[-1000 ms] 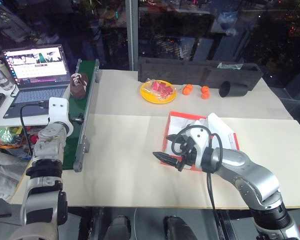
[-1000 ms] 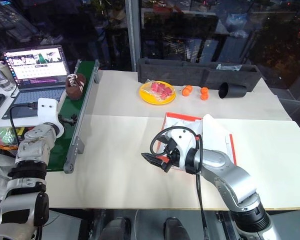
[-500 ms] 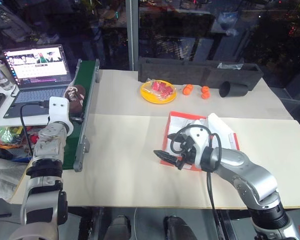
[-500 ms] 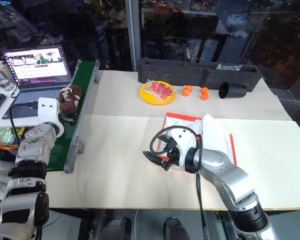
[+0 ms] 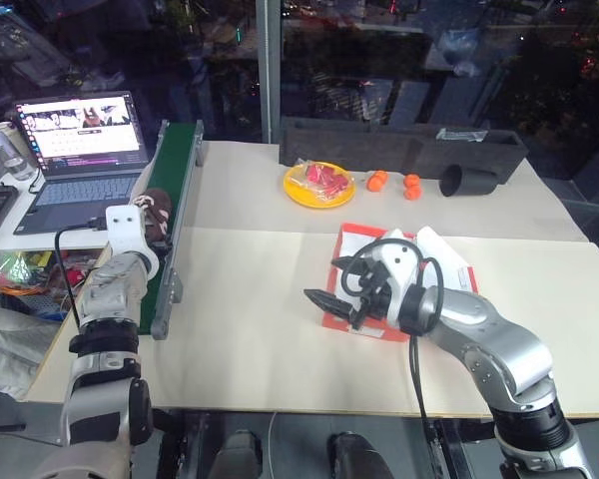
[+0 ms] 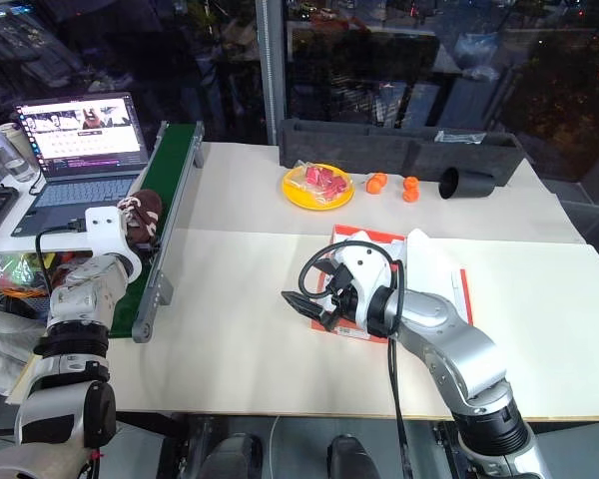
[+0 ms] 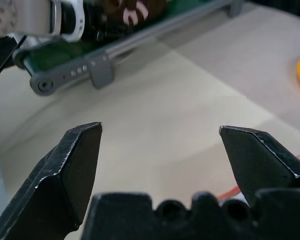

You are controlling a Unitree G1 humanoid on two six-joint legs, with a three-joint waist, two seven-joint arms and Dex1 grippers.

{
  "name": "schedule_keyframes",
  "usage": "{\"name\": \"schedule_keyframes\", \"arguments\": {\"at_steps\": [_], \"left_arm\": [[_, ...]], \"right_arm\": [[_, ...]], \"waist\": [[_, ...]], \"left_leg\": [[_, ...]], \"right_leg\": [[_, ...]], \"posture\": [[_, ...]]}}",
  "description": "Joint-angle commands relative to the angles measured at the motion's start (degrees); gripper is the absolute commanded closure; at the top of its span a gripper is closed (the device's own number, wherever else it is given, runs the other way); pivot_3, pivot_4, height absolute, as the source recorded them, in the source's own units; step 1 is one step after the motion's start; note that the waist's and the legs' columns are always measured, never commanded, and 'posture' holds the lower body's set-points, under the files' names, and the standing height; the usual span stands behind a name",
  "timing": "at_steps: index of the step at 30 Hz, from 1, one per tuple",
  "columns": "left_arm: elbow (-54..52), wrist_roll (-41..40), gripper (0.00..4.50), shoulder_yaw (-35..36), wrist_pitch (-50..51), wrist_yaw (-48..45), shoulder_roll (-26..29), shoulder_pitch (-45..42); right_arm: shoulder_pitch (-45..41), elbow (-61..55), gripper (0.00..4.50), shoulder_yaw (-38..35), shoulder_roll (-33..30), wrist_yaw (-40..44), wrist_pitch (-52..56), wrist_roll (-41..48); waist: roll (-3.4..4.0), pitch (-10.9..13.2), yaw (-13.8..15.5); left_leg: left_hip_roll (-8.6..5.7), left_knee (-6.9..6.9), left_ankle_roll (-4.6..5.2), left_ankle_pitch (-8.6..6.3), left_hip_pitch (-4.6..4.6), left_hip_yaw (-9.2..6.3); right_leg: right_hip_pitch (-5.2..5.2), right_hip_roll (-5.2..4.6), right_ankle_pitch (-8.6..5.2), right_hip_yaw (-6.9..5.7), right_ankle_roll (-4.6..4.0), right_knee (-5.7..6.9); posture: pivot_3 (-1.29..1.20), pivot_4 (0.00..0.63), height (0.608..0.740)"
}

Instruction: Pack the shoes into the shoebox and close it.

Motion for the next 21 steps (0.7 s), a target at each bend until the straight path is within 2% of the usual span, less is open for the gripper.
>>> {"name": "schedule_keyframes", "arguments": {"at_steps": [1, 4, 6, 8, 10, 12, 15, 21], "left_arm": [[-5.88, -2.48, 1.65, 1.46, -5.12, -0.43, -1.51, -1.46], [-12.62, -1.92, 1.65, -0.12, -13.75, -1.99, -3.84, 0.31], [-20.32, -3.58, 1.65, -2.84, -16.11, -5.01, -7.03, 2.02], [-25.16, -6.24, 1.65, -5.23, -13.21, -7.86, -9.57, 3.24], [-30.22, -8.75, 1.65, -10.42, -8.77, -12.77, -11.7, 5.58], [-34.06, -11.58, 1.65, -13.48, -3.97, -15.31, -13.15, 7.11], [-39.87, -17.9, 1.65, -14.8, 3.01, -16.08, -16.22, 7.59], [-41.96, -20.69, 1.65, -16.23, 7.61, -16.86, -17.19, 6.33]], "right_arm": [[-1.11, -0.2, 0.0, -1.43, 0.15, -0.02, -1.25, 0.09], [-2.49, 1.46, 0.0, -1.67, 1.05, -1.33, -2.14, -1.13], [-6.21, 5.01, 0.0, -6.15, 5.94, -6.25, -0.53, 1.0], [-10.45, 8.8, 0.0, -12.38, 11.93, -12.32, 3.03, 5.31], [-17.79, 15.92, 0.0, -23.11, 20.7, -23.84, 8.33, 14.26], [-22.83, 21.96, 0.0, -31.07, 26.35, -33.17, 13.51, 20.82], [-26.66, 23.61, 0.0, -33.85, 29.14, -36.55, 18.21, 28.01], [-29.49, 23.64, 0.0, -35.55, 29.71, -43.6, 20.2, 35.57]], "waist": [[-0.01, 0.01, 0.0], [-0.03, 0.02, -0.08], [-0.03, 0.02, -0.2], [-0.03, 0.02, -0.15], [-0.01, 0.01, -0.15], [0.04, -0.02, -0.4], [0.07, 0.0, -0.7], [0.29, 0.12, -1.98]], "left_leg": [[0.0, 0.05, 0.0, 0.0, -0.02, 0.0], [0.0, 0.15, 0.0, 0.0, -0.15, -0.01], [0.0, 0.15, -0.01, -0.01, -0.21, -0.01], [0.0, 0.15, -0.01, -0.01, -0.22, -0.01], [0.0, 0.15, -0.01, 0.0, -0.21, -0.01], [0.01, 0.15, -0.01, 0.0, -0.17, -0.02], [0.04, 0.15, 0.0, -0.01, -0.2, -0.05], [0.01, 0.15, 0.03, -0.01, -0.4, -0.13]], "right_leg": [[0.0, 0.0, 0.0, 0.0, 0.0, 0.02], [-0.04, -0.02, 0.0, 0.01, 0.0, 0.0], [-0.09, -0.01, 0.0, 0.01, 0.0, -0.01], [-0.11, -0.01, 0.01, 0.03, -0.01, 0.02], [-0.09, -0.01, 0.01, 0.03, -0.01, 0.07], [-0.06, -0.01, 0.02, 0.04, -0.01, 0.11], [-0.1, 0.01, 0.01, 0.01, -0.01, 0.09], [-0.25, 0.02, 0.01, 0.0, 0.0, 0.06]], "posture": [[0.0, 0.15, 0.719], [0.0, 0.15, 0.719], [0.0, 0.15, 0.719], [0.0, 0.15, 0.719], [0.0, 0.15, 0.719], [0.0, 0.15, 0.719], [0.0, 0.15, 0.719], [0.0, 0.15, 0.719]]}}
